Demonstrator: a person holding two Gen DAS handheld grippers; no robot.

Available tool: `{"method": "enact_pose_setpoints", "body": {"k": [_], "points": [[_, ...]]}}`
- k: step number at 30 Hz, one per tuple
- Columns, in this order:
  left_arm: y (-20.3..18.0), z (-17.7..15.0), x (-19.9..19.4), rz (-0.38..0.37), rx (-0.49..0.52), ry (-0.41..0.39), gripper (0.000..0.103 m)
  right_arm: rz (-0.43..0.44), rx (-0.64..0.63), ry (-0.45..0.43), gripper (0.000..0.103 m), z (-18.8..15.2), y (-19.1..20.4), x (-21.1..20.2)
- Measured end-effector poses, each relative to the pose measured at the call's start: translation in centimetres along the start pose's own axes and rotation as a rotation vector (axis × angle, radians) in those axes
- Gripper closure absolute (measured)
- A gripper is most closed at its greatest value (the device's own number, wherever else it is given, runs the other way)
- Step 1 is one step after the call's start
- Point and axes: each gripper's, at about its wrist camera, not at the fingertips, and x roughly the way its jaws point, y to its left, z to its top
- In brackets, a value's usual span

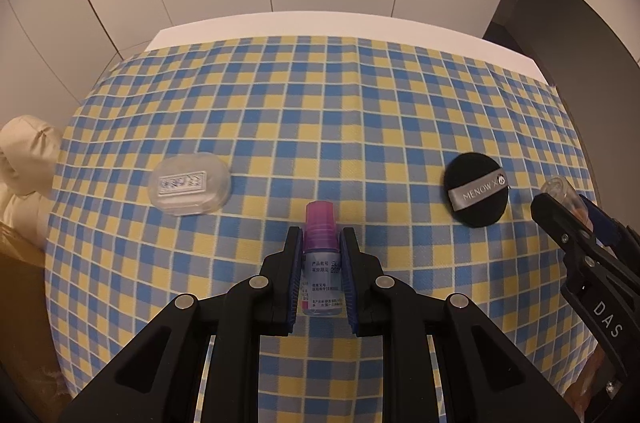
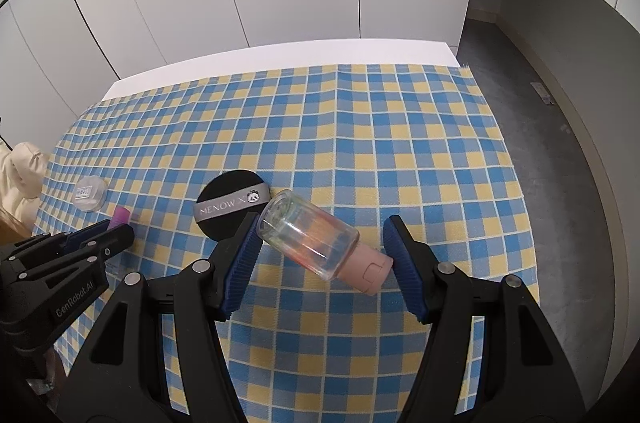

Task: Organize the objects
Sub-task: 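Grasp the blue spray bottle with the left gripper while the right grasps the clear pink-capped bottle, then lift the spray bottle with the left gripper while the right lifts the clear bottle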

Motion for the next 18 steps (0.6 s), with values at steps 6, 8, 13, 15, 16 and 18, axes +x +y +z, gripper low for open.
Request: {"method": "enact_pose_setpoints", "body": {"k": [6, 8, 13, 15, 16, 18], "points": [[1.2, 1.1, -2.5, 0.013, -0.005, -0.02, 0.085, -0.011, -0.011, -0.013, 0.038, 1.5, 0.8, -1.6], [1.5, 1.6, -3.6, 0.02, -0.007, -0.029, 0.085, -0.009, -0.015, -0.014, 0.038, 2.1, 1.1, -2.5], [2.3, 2.9, -6.6, 0.032, -0.023, -0.054, 0.085, -0.027, -0.05, -0.032, 0.038, 4.2, 2.4, -5.3], [2.1, 3.6, -7.7, 0.037, -0.03, -0.066, 0.085, -0.032, -0.061, -0.036, 0.038, 5.0, 2.8, -6.4], [2.2, 3.8, -8.2, 0.037, -0.033, -0.072, 0.085, -0.035, -0.067, -0.038, 0.038, 5.5, 3.0, -7.0], [2.6, 4.2, -9.5, 0.041, -0.04, -0.082, 0.085, -0.049, -0.081, -0.043, 0.038, 6.5, 3.5, -8.3]]}}
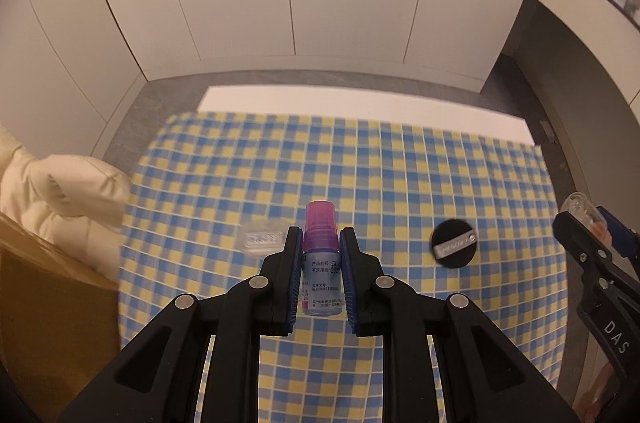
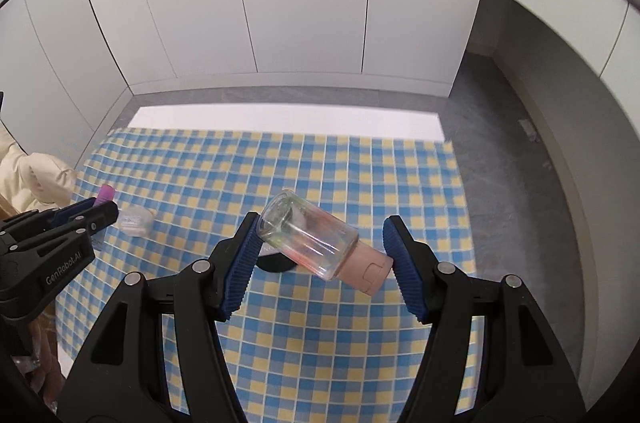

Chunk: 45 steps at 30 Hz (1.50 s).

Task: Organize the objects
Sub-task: 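Lift the spray bottle with the left gripper while the right lifts the clear bottle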

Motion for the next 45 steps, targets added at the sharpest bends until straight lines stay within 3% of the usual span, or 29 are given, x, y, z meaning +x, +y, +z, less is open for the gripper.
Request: {"method": "enact_pose_setpoints", "body": {"k": [12, 27, 45], "points": [[0.8, 3.5, -9.6, -0.031, 0.004, -0.08, 0.085, -0.026, -0.01, -0.053, 0.038, 5.0, 0.5, -9.3], [0.9, 6.6, -21.5, 0.004, 0.022, -0.176, 0.085, -0.025, -0.006, -0.128, 0.038, 9.1, 1.0, -20.8], [2.1, 7.5, -30.4, 0.036, 0.012, -0.262, 0.085, -0.066, -0.069, -0.217, 0.038, 11.3, 2.6, -31.0]]}}
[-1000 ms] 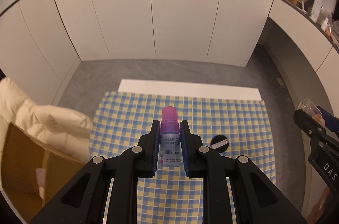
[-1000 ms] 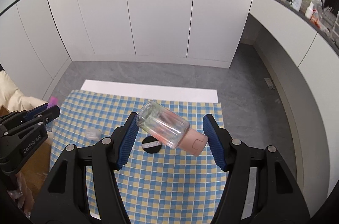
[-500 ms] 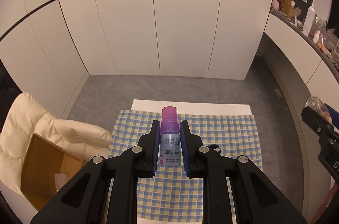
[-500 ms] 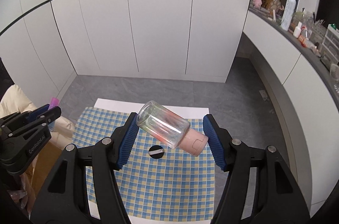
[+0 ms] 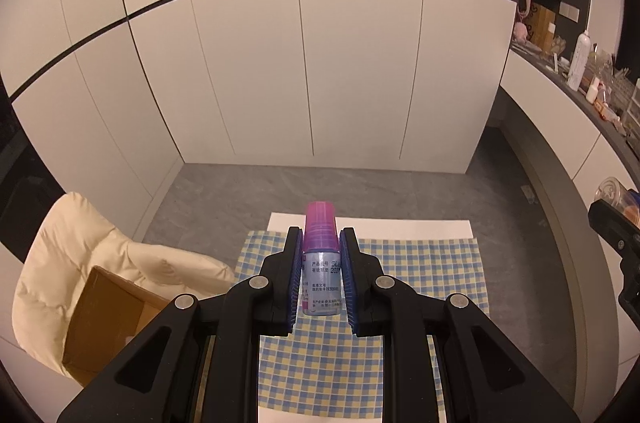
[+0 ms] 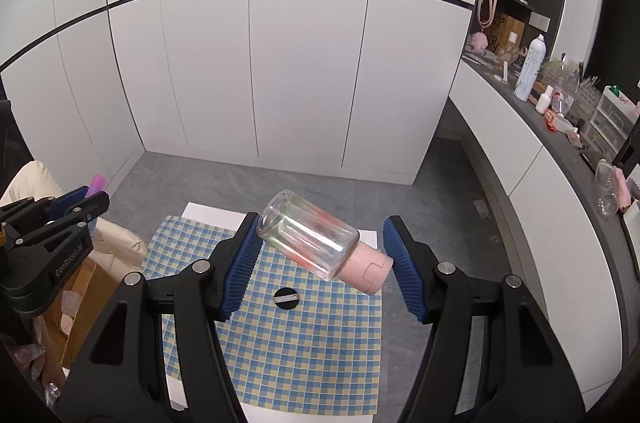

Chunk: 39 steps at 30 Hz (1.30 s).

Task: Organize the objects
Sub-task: 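Lift the spray bottle with the left gripper while the right lifts the clear bottle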

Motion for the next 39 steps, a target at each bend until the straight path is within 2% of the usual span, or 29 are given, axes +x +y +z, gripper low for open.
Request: {"method": "enact_pose_setpoints", "body": {"k": [27, 35, 39], "points": [[-0.1, -2.0, -2.8, -0.017, 0.027, -0.002, 0.085, 0.007, -0.025, 0.015, 0.038, -1.1, 1.0, -2.1], [0.8, -4.2, -4.6, -0.039, 0.023, -0.009, 0.085, 0.01, -0.032, 0.033, 0.038, -4.1, 1.7, -3.7], [0.9, -5.6, -5.8, -0.019, 0.039, -0.023, 0.085, 0.013, -0.03, 0.044, 0.038, -5.7, 1.9, -4.5]]}}
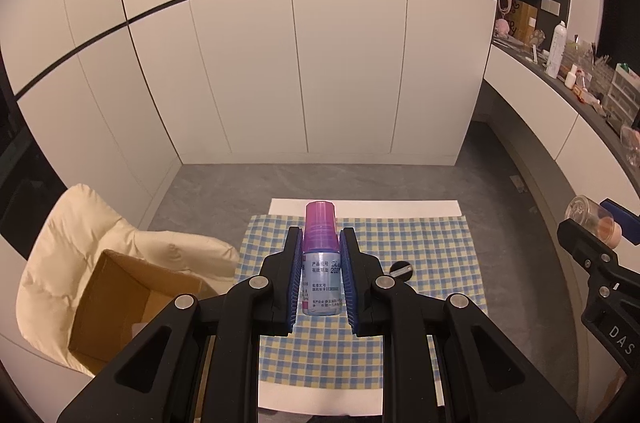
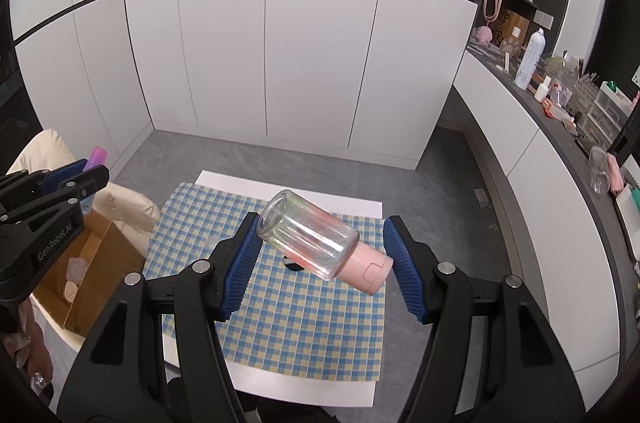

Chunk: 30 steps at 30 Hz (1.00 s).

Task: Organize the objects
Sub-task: 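Lift the spray bottle with the left gripper while the right lifts the clear bottle, then carry the spray bottle and clear bottle toward the cardboard box with both grippers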

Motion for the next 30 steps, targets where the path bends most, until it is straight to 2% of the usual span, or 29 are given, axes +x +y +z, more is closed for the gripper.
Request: {"method": "enact_pose_setpoints", "body": {"k": [7, 15, 26, 30], "points": [[0.3, -2.7, -2.2, 0.032, 0.02, -0.036, 0.085, 0.039, 0.021, 0.012, 0.038, -3.1, 0.0, -1.5], [0.4, -5.9, -5.3, 0.026, 0.042, -0.055, 0.085, 0.047, 0.034, 0.027, 0.038, -7.2, 0.1, -3.5], [0.4, -10.6, -7.3, -0.009, 0.018, -0.021, 0.085, 0.099, 0.012, 0.052, 0.038, -12.8, 0.7, -5.8], [0.2, -12.5, -7.6, -0.008, 0.032, 0.004, 0.085, 0.092, -0.005, 0.058, 0.038, -14.6, 1.3, -6.7]]}}
